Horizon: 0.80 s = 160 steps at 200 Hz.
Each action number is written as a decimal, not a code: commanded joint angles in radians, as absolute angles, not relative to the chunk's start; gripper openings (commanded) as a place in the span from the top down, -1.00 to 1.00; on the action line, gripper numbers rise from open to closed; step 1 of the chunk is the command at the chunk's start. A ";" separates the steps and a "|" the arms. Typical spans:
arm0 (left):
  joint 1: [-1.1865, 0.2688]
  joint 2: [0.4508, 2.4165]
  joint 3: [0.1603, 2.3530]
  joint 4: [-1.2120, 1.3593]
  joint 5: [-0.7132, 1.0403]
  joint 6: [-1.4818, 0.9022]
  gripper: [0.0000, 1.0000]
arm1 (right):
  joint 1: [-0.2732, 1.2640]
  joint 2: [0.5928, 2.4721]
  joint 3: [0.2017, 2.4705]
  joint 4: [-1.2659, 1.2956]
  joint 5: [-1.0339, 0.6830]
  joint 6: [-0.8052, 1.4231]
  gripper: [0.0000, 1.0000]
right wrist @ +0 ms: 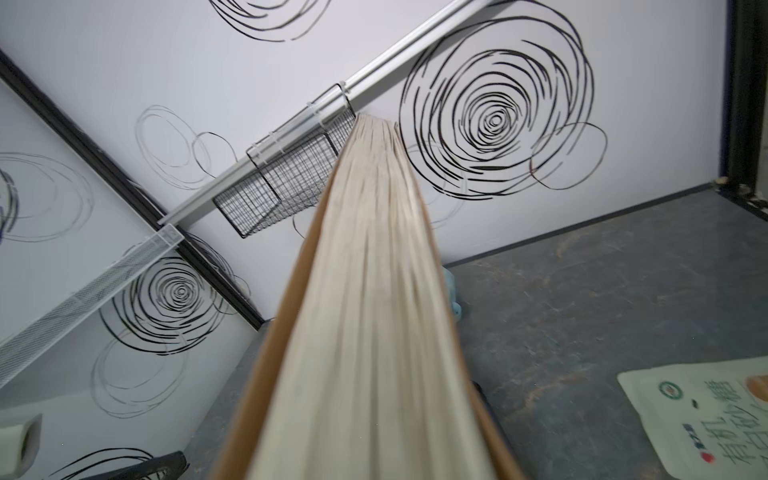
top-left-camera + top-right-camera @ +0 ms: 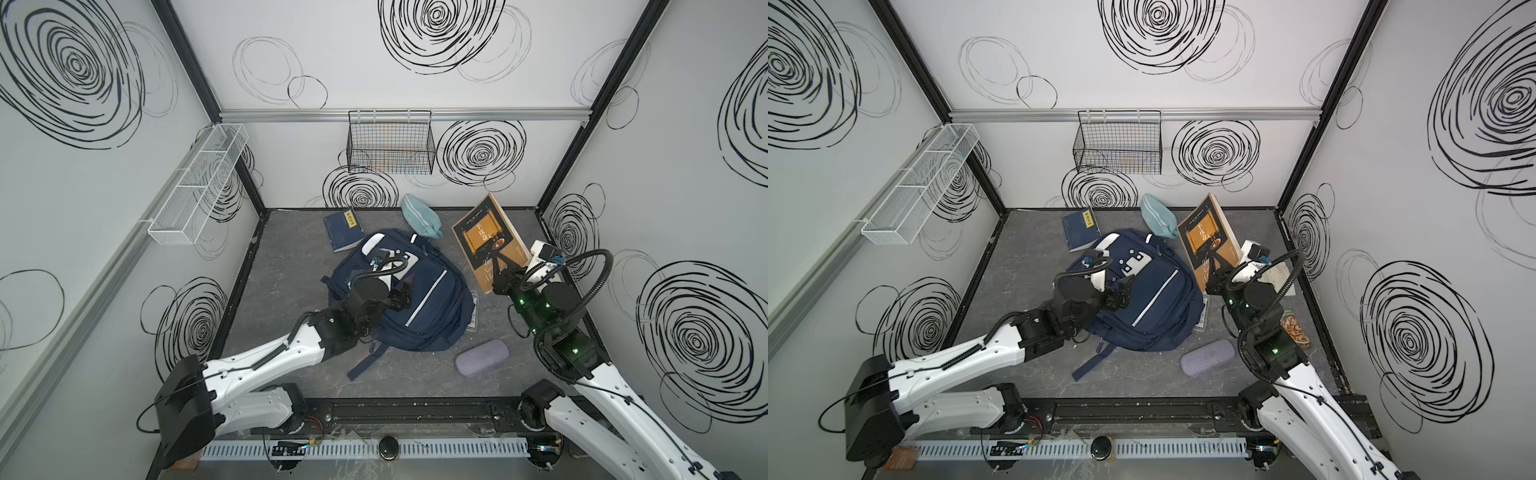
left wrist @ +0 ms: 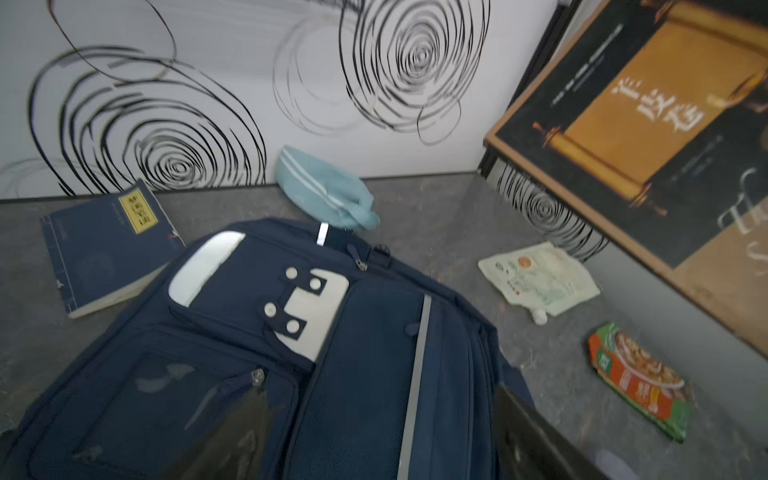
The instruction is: Pack the student bag
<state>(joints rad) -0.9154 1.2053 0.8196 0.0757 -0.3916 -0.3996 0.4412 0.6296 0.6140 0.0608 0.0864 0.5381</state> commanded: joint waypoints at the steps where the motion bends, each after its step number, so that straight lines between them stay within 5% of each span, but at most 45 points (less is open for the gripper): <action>1: -0.951 1.273 0.904 0.005 -0.284 -0.412 -0.75 | 0.394 0.589 0.631 0.053 0.070 0.532 1.00; 130: -1.113 1.698 1.239 -0.262 -0.224 -0.289 -0.76 | 0.370 0.457 0.632 -0.001 0.236 0.394 1.00; 160: -1.121 1.781 1.312 -0.280 -0.226 -0.271 -0.62 | 0.370 0.455 0.614 0.003 0.232 0.409 1.00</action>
